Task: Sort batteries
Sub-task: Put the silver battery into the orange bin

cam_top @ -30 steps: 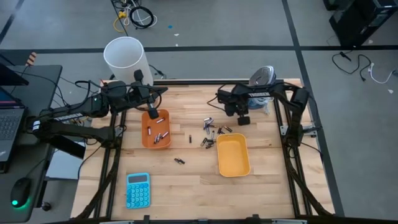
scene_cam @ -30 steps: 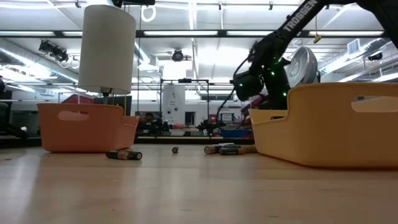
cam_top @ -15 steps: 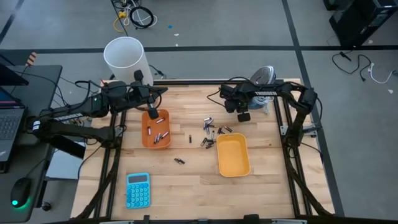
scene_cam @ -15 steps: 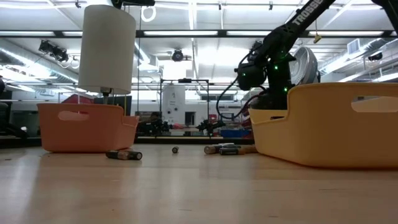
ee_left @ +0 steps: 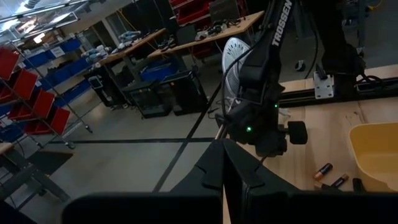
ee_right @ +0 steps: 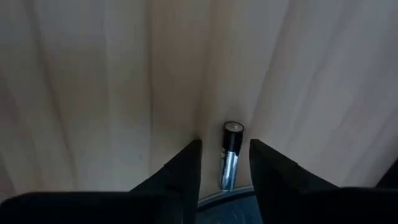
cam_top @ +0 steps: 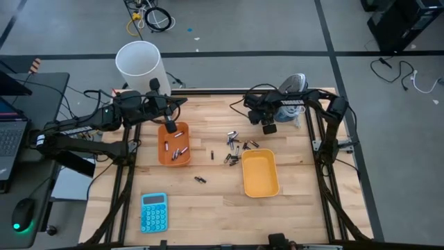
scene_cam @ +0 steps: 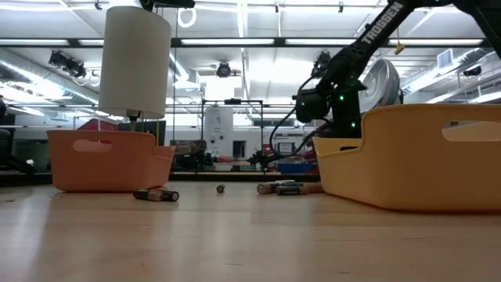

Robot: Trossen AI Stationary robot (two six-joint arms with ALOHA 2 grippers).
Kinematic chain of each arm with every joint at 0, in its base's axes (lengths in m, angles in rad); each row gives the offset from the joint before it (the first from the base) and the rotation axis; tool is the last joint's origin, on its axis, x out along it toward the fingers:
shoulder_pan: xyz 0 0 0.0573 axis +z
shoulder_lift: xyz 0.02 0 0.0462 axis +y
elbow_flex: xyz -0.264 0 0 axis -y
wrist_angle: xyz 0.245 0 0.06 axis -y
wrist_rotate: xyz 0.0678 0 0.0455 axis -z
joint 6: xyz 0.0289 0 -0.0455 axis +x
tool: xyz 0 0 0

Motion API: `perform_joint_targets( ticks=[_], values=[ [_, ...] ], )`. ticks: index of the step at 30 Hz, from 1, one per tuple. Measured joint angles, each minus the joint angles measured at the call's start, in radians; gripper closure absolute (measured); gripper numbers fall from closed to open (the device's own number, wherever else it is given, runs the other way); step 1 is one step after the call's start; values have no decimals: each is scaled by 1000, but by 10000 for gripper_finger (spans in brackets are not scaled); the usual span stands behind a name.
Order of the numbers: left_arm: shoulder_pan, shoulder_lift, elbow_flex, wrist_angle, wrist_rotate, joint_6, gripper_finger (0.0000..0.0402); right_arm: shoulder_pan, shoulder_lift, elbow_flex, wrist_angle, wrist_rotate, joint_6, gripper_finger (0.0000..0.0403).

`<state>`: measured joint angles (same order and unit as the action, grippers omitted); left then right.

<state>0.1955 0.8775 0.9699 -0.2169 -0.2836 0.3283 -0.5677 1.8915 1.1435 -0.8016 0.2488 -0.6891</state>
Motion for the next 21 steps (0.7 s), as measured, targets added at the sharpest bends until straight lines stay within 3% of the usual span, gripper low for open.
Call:
perform_joint_targets(
  ticks=[6, 13, 21],
  values=[
    [0, 0, 0, 0, 0, 0, 402, -11, 0, -1, 2, -21, -1, 304],
    [0, 0, 0, 0, 0, -2, 402, -25, 0, -2, 18, -62, -3, 389],
    [0, 0, 0, -19, 0, -19, 402, -24, -11, -3, 35, -63, 38, 395]
  ],
)
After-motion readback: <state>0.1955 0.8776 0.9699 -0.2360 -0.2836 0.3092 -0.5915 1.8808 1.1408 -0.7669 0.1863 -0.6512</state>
